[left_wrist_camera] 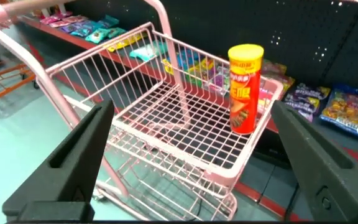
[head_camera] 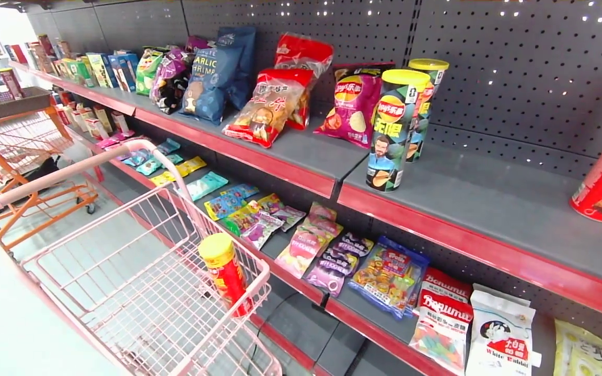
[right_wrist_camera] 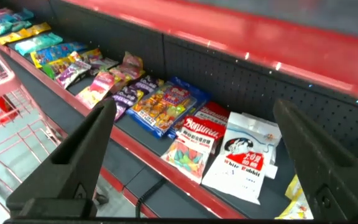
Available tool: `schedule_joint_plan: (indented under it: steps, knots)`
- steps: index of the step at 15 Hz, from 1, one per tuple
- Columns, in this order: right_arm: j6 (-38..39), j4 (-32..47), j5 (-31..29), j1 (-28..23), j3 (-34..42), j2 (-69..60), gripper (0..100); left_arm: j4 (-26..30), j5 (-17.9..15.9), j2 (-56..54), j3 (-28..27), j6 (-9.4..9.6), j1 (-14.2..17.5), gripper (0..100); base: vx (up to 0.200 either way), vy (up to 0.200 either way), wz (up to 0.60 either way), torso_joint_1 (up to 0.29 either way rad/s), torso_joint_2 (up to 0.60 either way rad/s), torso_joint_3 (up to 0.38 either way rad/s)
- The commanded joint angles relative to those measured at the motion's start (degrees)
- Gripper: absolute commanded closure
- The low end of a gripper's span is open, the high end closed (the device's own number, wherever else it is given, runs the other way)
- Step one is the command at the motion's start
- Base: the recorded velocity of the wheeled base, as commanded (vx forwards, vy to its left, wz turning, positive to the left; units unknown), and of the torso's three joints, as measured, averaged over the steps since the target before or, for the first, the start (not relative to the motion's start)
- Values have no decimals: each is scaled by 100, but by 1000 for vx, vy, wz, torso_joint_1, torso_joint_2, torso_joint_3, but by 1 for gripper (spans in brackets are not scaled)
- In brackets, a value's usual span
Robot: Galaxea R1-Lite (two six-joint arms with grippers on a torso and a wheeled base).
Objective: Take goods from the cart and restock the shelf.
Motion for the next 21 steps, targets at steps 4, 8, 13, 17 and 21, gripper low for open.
schedule_joint_plan:
  steps: [4, 8, 13, 17, 21]
  knots:
    - [5, -2, 4, 0, 0, 7, 0, -3, 1, 2, 1, 2, 0, 0, 0, 0, 0, -194, 554, 347]
    - [5, -2, -5, 0, 0, 7, 0, -3, 1, 38, 1, 11, 0, 0, 0, 0, 0, -170, 526, 347]
    - [-4, -2, -5, 0, 0, 7, 0, -64, -385, 873, -1115, 160, -79, 0, 0, 0, 0, -33, 122, 87]
    - [128, -11, 12, 0, 0, 7, 0, -908, -429, 4828, -3339, -613, -79, 0, 0, 0, 0, 0, 0, 0]
    - [58, -11, 4, 0, 0, 7, 0, -2982, -1299, 7684, -2759, -551, -79, 0, 0, 0, 0, 0, 0, 0]
